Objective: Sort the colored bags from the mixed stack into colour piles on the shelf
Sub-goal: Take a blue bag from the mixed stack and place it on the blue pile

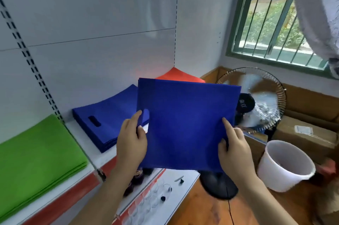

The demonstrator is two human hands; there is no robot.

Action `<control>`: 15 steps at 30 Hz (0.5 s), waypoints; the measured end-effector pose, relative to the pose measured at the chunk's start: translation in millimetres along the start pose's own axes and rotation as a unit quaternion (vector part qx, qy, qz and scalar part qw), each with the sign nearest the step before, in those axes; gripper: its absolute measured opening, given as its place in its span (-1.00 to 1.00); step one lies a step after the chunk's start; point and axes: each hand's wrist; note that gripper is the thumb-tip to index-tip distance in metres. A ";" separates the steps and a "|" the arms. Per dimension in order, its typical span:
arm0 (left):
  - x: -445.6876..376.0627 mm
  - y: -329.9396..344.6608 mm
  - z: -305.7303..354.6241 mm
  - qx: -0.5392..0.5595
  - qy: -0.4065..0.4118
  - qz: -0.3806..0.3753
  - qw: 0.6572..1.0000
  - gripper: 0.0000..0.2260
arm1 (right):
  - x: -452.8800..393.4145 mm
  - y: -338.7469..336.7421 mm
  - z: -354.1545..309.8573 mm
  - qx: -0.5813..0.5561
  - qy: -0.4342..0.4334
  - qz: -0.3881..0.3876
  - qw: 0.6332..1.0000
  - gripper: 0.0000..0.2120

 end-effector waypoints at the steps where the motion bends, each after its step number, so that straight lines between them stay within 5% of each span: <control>1: -9.3 1.6 -5.6 -0.007 -0.006 0.013 1.000 -0.57 | -15.8 11.6 1.4 -0.003 -0.004 -0.010 1.000 -0.36; 15: -96.2 -21.7 -77.5 -0.088 -0.111 0.146 0.979 -0.58 | -182.9 164.7 -49.7 -0.065 -0.110 -0.120 0.984 -0.41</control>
Point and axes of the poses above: each hand's wrist, its own x-axis away from the middle knuckle, its own y-axis out of the palm, z = x × y, and after that the axes turned 1 degree about -y, right-handed
